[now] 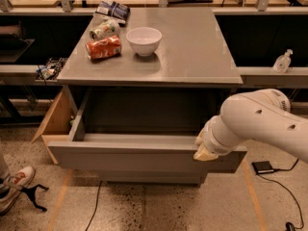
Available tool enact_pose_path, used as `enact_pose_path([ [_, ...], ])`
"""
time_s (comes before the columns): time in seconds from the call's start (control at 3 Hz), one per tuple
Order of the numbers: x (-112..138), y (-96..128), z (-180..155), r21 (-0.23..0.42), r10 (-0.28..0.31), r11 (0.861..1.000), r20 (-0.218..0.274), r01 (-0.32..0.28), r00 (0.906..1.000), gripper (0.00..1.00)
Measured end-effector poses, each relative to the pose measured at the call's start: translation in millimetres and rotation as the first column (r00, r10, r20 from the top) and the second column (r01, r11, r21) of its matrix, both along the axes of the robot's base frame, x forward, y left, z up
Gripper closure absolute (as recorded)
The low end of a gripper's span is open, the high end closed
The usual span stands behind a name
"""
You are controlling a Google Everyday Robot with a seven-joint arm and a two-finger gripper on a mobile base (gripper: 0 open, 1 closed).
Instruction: Open top drawer
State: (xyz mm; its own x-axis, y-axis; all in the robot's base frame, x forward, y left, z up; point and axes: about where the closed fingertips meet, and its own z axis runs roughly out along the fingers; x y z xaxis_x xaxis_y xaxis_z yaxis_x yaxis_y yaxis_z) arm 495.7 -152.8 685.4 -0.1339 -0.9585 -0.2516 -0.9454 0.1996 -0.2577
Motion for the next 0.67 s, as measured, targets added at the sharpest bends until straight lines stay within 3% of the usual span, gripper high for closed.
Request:
enact_pose_path([
  [0.33,-26.2,-6.0,1.9,-0.008,-0.037,0.999,0.001,0.037,0.9993,1.0],
  [0.67,-33.0,-7.5,2.3,-0.01,-0.047,0.999,0.001,0.047,0.9989,1.0],
])
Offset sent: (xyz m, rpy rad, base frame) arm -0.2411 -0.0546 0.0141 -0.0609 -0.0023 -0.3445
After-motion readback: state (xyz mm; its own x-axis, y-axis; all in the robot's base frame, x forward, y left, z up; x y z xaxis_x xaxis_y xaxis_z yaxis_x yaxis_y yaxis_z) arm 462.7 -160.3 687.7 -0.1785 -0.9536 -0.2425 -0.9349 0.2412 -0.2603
